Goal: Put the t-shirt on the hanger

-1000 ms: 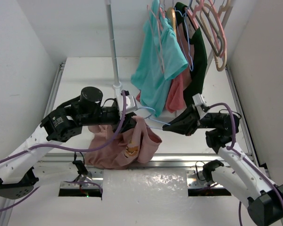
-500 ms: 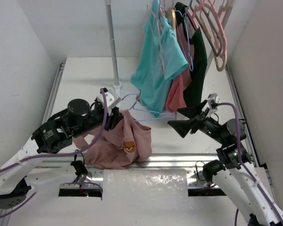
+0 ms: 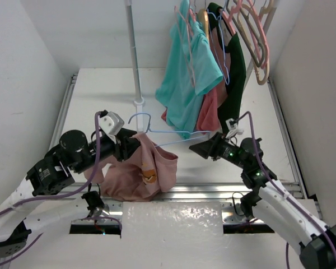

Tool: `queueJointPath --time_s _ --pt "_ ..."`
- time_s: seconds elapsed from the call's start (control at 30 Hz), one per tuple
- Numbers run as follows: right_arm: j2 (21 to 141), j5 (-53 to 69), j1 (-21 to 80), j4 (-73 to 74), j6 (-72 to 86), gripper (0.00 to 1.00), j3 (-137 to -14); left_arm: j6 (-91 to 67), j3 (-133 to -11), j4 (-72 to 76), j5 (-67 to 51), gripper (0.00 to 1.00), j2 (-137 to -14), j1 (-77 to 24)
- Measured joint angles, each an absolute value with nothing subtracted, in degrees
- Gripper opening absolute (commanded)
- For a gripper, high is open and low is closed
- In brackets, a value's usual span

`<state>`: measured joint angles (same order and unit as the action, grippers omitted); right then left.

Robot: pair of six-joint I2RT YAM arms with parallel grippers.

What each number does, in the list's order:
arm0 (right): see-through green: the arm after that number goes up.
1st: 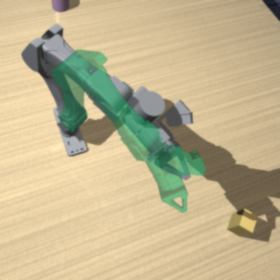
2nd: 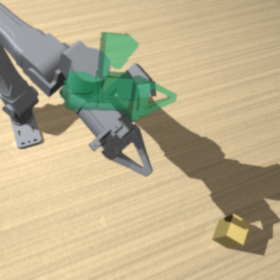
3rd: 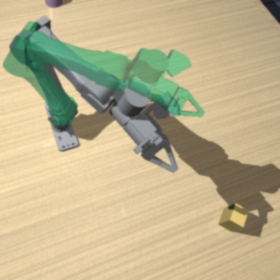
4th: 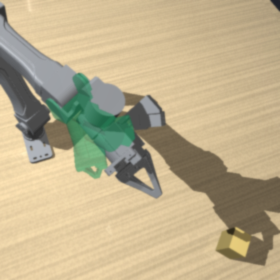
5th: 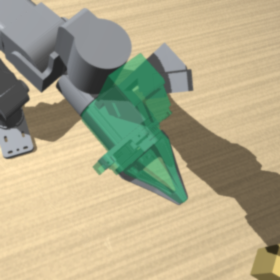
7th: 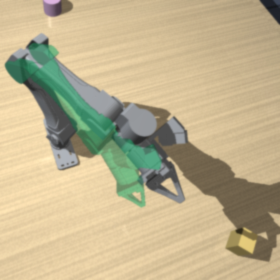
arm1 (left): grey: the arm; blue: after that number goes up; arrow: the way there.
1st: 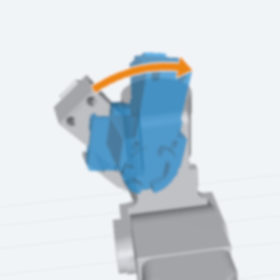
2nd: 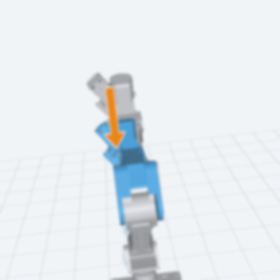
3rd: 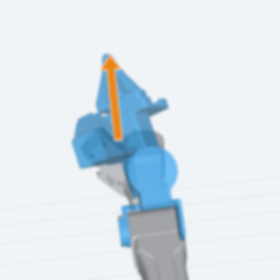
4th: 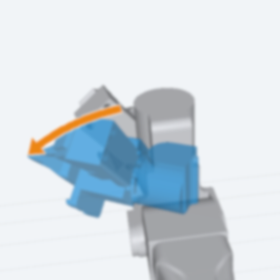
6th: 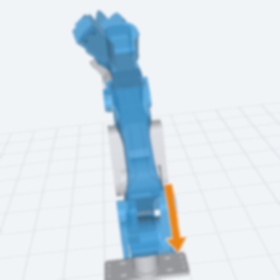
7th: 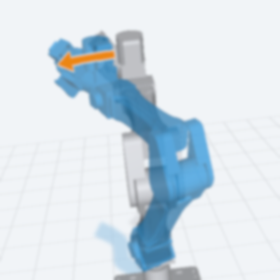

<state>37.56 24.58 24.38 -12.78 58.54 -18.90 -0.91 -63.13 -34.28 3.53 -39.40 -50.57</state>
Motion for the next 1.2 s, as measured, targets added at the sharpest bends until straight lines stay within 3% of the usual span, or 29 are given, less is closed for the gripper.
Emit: queueJointPath --time_s 0.2,0.33,0.43,0.47,0.53,0.6,0.63,0.83,1.03,1.2 --pt "43.2 25.5 36.3 -21.9 63.0 0.71 -18.1 -2.5 -62.7 -31.6 3.3 0.00 -39.5 -50.6" --pt "45.3 25.4 39.7 -27.4 64.1 0.62 -16.8 -3.2 -61.9 -29.6 2.5 0.00 -39.9 -50.6" --pt "48.4 24.5 41.5 -30.5 64.4 0.49 -16.8 -3.4 -61.3 -28.7 1.8 0.00 -40.1 -50.6" --pt "49.6 24.2 42.2 -31.5 64.5 0.41 -16.8 -3.4 -61.2 -28.4 1.6 0.00 -40.1 -50.6" --pt "51.9 23.5 43.9 -32.6 64.5 0.39 -16.8 -3.5 -61.0 -28.0 1.3 0.00 -40.1 -50.6" --pt "53.4 22.7 45.0 -33.6 64.0 0.06 -16.8 -3.5 -61.0 -27.9 1.1 0.00 -40.0 -50.6" --pt "54.0 22.6 45.4 -34.2 64.1 0.00 -16.8 -3.5 -61.0 -27.9 1.1 0.00 -40.1 -50.6" --pt "48.8 18.2 45.9 -33.0 61.8 0.00 -15.6 -3.6 -60.6 -28.1 3.3 0.00 -39.7 -50.6" --pt "33.5 5.4 45.5 -20.5 50.7 0.00 -15.2 -4.8 -59.1 -28.2 4.8 0.00 -37.7 -50.6" --pt "31.9 -1.2 43.3 -10.5 42.0 0.00 -21.3 -5.9 -56.5 -28.6 4.9 0.00 -34.0 -50.6"
